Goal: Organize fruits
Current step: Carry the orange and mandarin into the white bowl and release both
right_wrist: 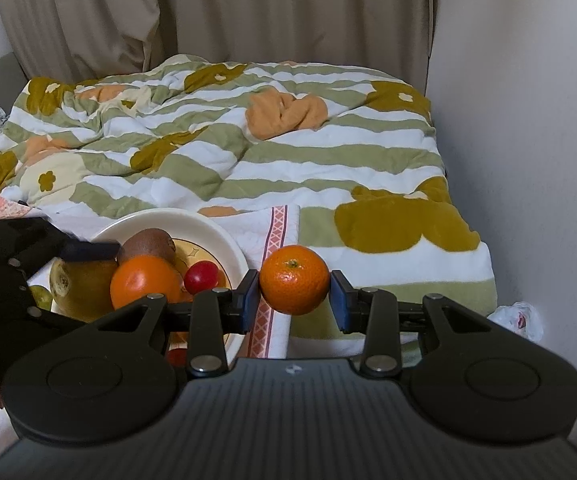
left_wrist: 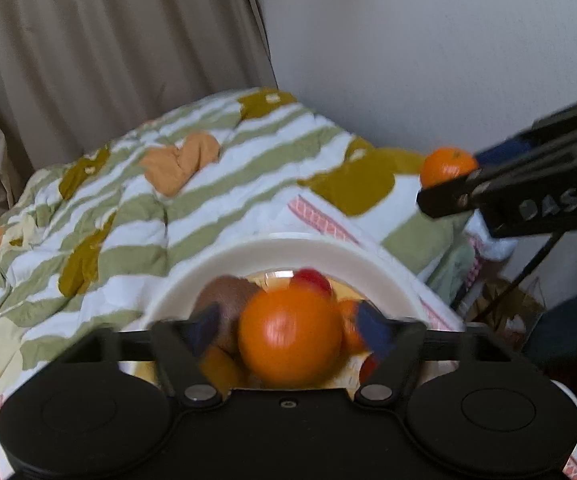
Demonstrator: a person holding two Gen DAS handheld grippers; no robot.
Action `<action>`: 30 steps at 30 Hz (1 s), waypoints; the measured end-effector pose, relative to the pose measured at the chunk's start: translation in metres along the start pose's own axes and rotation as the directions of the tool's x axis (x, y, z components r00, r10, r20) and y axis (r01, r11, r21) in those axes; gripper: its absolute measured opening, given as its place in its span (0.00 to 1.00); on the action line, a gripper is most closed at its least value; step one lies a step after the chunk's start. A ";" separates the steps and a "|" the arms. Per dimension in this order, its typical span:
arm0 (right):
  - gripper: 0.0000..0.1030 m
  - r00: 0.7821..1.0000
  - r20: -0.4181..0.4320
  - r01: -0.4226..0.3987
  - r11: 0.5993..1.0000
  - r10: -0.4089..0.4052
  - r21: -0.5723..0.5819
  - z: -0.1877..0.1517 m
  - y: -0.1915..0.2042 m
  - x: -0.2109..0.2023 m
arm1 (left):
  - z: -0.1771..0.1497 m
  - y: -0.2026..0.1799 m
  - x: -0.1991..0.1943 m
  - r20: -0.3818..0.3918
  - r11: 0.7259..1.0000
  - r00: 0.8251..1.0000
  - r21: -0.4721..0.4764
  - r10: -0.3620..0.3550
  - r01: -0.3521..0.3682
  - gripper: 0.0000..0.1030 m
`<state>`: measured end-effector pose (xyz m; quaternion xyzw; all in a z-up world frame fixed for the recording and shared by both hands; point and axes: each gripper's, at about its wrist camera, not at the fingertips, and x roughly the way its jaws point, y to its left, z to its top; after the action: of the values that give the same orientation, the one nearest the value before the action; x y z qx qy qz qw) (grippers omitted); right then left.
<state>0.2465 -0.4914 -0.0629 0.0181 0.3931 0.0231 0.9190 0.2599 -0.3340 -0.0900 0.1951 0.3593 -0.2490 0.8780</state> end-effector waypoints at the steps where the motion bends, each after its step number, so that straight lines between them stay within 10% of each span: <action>1: 0.51 1.000 0.002 -0.001 1.000 0.001 -0.003 0.001 0.001 0.000 | 0.001 0.001 -0.005 0.018 1.000 1.000 -0.005 0.002 -0.002 0.95; 30: 0.52 0.993 -0.024 -0.114 0.991 0.112 -0.069 -0.003 0.038 0.056 | -0.056 0.060 -0.105 0.034 0.948 0.983 -0.271 0.182 -0.167 0.97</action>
<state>0.2822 -0.4506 -0.1035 0.0079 0.3998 0.0890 0.9122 0.1999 -0.2262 -0.0411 0.0985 0.3452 -0.1253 0.9249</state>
